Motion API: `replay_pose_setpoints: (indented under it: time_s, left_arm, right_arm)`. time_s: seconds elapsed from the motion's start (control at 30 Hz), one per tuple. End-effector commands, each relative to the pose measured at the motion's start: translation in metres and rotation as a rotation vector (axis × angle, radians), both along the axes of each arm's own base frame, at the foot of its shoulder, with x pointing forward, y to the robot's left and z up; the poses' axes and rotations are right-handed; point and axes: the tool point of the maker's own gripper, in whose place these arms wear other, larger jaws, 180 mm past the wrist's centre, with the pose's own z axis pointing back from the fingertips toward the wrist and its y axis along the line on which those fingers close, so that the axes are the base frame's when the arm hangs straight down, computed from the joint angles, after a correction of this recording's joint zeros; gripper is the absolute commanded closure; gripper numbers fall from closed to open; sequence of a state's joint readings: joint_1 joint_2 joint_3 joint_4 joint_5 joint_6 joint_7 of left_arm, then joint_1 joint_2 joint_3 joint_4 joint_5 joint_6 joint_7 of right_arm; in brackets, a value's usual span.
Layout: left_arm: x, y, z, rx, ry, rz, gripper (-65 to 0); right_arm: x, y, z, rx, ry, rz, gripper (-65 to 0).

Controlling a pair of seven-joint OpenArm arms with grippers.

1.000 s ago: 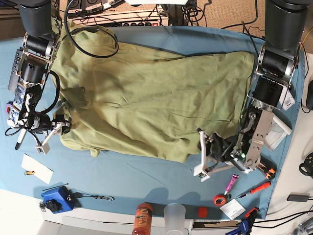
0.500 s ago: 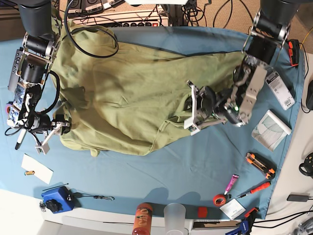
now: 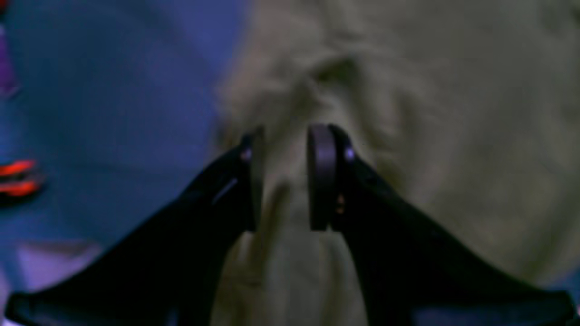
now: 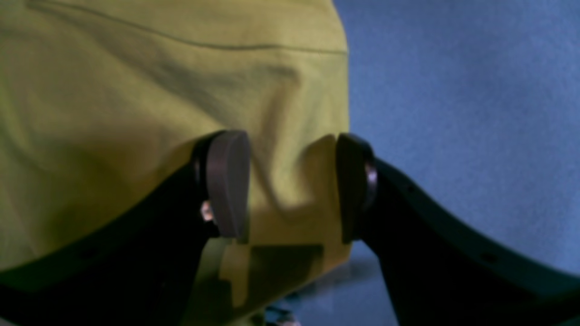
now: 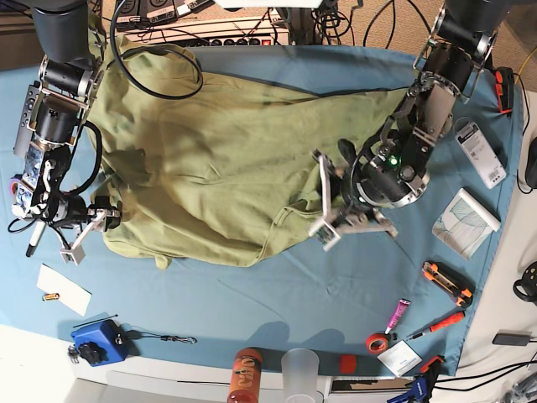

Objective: Layout the t-shirt on the table in an organized manner, then fold the t-shirt properly

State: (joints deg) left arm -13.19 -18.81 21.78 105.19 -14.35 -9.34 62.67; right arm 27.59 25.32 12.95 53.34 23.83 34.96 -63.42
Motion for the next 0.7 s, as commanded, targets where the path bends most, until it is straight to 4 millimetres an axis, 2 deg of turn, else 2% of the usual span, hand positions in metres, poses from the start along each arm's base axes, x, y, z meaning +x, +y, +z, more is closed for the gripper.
replay_pose_setpoints:
  time_s: [0.0,0.07,0.27,0.5,0.67]
  left_arm:
    - [0.013,0.002,0.016,-0.008,-0.064,0.011,-17.3]
    - [0.016,0.004,0.01,-0.002,-0.047,0.016,-17.3]
    - [0.026,0.021,-0.027,0.046,0.118,0.01,-17.3]
    - [0.037,0.026,-0.032,0.046,0.174,0.003,-17.3]
    - [0.031,0.028,-0.04,0.071,0.205,-0.036,-17.3]
  right_arm:
    - [0.013,-0.008,0.021,-0.01,-0.06,-0.005,-30.4]
    - [0.013,-0.008,0.021,-0.01,-0.057,-0.005,-30.4]
    - [0.012,-0.008,0.02,-0.011,-0.051,-0.004,-30.4]
    - [0.011,-0.008,0.02,-0.012,-0.045,-0.003,-30.4]
    - [0.011,-0.008,0.02,-0.011,-0.046,-0.003,-30.4]
